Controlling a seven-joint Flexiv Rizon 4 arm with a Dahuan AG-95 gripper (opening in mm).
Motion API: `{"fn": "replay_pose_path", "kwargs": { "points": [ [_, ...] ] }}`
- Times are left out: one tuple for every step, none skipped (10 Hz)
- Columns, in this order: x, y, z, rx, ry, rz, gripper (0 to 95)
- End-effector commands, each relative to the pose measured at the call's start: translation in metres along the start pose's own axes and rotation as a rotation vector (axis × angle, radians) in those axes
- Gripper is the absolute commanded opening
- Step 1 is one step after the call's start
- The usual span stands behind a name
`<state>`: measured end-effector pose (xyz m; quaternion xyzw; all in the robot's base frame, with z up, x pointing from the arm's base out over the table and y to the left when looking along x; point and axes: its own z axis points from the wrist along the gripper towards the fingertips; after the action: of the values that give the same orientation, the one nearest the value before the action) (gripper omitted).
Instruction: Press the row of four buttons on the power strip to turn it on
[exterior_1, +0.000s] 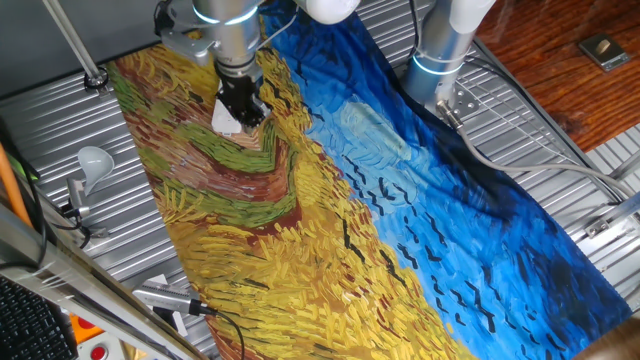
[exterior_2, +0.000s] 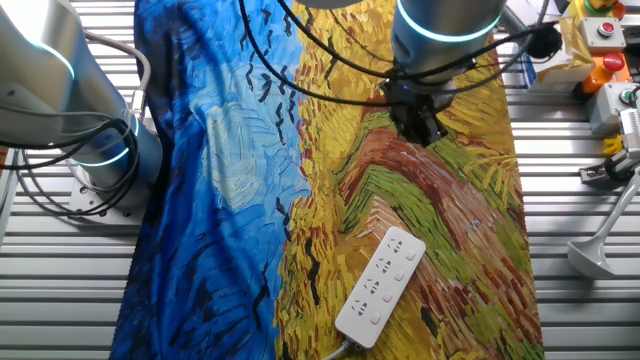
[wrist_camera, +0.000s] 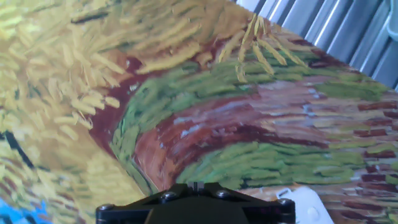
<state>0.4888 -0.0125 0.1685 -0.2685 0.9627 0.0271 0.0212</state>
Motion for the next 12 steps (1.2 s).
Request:
{"fn": "replay_pose_path", "kwargs": {
  "points": [
    [0.02, -0.021, 0.001, 0.004, 0.006, -0.124, 19.0],
    [0.031, -0.028, 0.003, 0.002, 0.003, -0.155, 19.0],
    [0.045, -0.036, 0.005, 0.001, 0.003, -0.186, 38.0],
    [0.055, -0.04, 0.005, 0.0, 0.011, -0.192, 38.0],
    [0.055, -0.04, 0.005, -0.002, 0.039, -0.18, 38.0],
    [0.055, -0.04, 0.005, -0.002, 0.045, -0.17, 38.0],
    [0.055, -0.04, 0.005, -0.008, 0.033, -0.157, 38.0],
    [0.055, -0.04, 0.005, -0.006, 0.032, -0.146, 38.0],
    [0.055, -0.04, 0.005, -0.004, 0.032, -0.107, 57.0],
    [0.055, -0.04, 0.005, 0.0, 0.03, -0.073, 57.0],
    [0.055, -0.04, 0.005, 0.003, 0.031, -0.051, 57.0],
    [0.055, -0.038, 0.007, 0.0, 0.033, -0.054, 57.0]
  ]
}}
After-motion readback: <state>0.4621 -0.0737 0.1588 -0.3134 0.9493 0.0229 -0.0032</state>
